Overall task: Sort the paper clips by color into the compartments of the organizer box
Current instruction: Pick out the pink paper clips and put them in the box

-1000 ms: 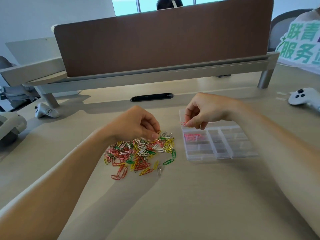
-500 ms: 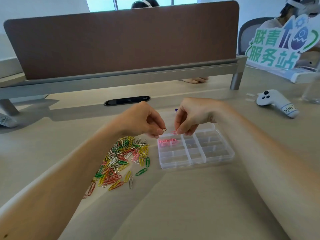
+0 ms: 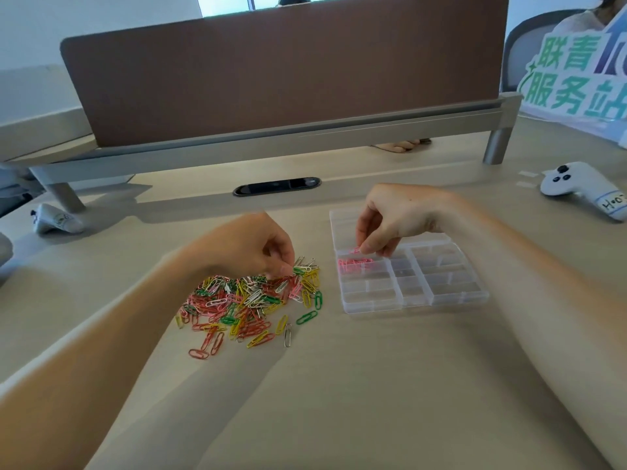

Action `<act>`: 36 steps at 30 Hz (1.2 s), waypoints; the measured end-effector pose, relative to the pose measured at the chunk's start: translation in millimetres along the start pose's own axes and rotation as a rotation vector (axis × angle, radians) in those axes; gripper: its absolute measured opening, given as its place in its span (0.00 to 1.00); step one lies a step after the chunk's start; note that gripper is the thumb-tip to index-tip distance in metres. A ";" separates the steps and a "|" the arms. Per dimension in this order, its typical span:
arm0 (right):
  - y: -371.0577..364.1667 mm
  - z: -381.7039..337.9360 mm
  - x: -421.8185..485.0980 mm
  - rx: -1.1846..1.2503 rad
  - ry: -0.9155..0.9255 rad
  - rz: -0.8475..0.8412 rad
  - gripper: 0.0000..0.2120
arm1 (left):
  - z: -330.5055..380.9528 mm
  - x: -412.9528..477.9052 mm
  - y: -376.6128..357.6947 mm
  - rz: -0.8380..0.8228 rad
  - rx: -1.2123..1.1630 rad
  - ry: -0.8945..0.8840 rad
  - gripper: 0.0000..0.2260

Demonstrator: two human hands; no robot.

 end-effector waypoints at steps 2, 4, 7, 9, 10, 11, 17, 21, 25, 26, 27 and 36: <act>-1.0 -1.7 -0.4 -0.003 0.004 -0.002 0.03 | 0.7 -3.0 -7.4 -0.021 -0.010 0.027 0.02; -3.2 -3.8 -0.6 -0.006 0.007 -0.012 0.03 | -0.8 -5.9 -14.4 -0.039 -0.042 0.084 0.02; -5.2 -6.7 -0.9 -0.012 0.015 -0.020 0.03 | -2.3 -5.8 -24.1 -0.060 -0.046 0.153 0.04; -5.5 -7.7 -1.6 -0.011 0.019 -0.020 0.03 | -3.4 -4.3 -25.6 -0.037 -0.028 0.180 0.05; -5.9 -8.1 -1.9 -0.008 0.023 -0.021 0.03 | -3.9 -3.6 -26.4 -0.036 -0.026 0.183 0.04; -5.8 -8.8 -2.4 -0.005 0.029 -0.021 0.03 | -3.8 -3.3 -27.4 -0.045 -0.027 0.183 0.04; -3.6 -11.4 -3.6 0.017 0.047 -0.011 0.04 | -3.1 -7.7 -21.6 -0.068 -0.031 0.152 0.06; -0.1 -7.6 -3.8 0.023 0.030 0.008 0.04 | 0.4 -5.8 2.9 0.063 -0.054 0.109 0.04; 9.3 -0.7 -3.8 0.014 -0.004 0.062 0.03 | 32.4 9.4 9.9 0.140 -0.215 0.000 0.05; 11.1 1.5 -3.9 0.007 -0.013 0.074 0.03 | 41.0 15.7 8.7 0.165 -0.220 -0.024 0.05; 12.2 3.8 -4.0 0.001 -0.023 0.081 0.04 | 48.3 22.3 7.1 0.193 -0.214 -0.045 0.05; 12.5 9.9 -2.6 0.009 -0.045 0.064 0.08 | 67.5 46.4 -6.9 0.179 -0.102 -0.155 0.05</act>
Point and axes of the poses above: each hand's wrist, its own x-axis towards the middle knuckle, its own y-axis out of the back of the hand, z = x × y, the point moved 9 cm from there along x, towards the middle knuckle, and after that the axes turned 5 degrees about y, right-handed, at the moved point
